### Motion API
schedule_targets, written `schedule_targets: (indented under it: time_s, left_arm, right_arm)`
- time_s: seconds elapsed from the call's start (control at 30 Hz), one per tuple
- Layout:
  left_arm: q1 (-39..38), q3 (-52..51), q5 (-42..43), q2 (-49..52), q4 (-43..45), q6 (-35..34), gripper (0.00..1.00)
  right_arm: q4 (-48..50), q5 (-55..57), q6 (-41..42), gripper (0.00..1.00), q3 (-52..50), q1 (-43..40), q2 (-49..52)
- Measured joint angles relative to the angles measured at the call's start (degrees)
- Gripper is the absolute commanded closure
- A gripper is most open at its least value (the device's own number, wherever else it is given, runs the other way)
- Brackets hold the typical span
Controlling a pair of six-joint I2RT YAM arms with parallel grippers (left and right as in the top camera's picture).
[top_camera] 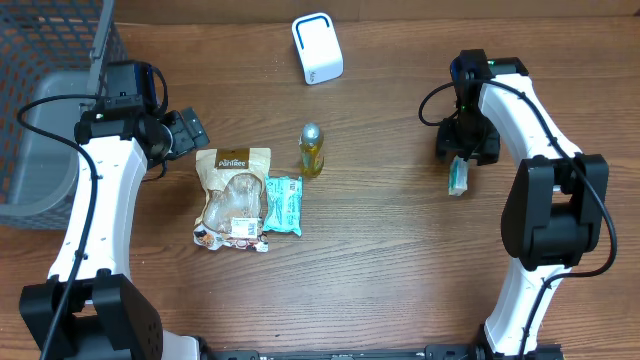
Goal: Scan the item barcode
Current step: 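Move the Kleenex pack right and release it on the table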
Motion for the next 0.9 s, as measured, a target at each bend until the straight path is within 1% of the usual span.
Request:
schedule_targets:
  time_s: [0.2,0.4,0.53,0.73,0.9]
  left_arm:
    - [0.0,0.0,0.0,0.0,0.02,0.02,0.0]
    - [-0.02,0.0,0.0,0.0,0.02,0.02,0.01]
    - [0.0,0.0,0.0,0.0,0.02,0.0,0.0]
    - [0.0,0.0,0.0,0.0,0.0,0.02,0.01]
    - [0.0,0.0,0.0,0.0,0.02,0.02,0.0]
  right_arm:
    - [2.29,0.0,0.87,0.08,0.0,0.0,0.0]
    - [6.36,-0.02,1.57,0.0,0.0,0.0,0.0]
    - [11.39,-0.09,1.55,0.0,-0.02,0.0,0.0]
    - [13.57,-2.69,1.6,0.0,-0.02,0.0,0.0]
    - [15.85,-7.93,1.6,0.0,-0.02,0.0,0.0]
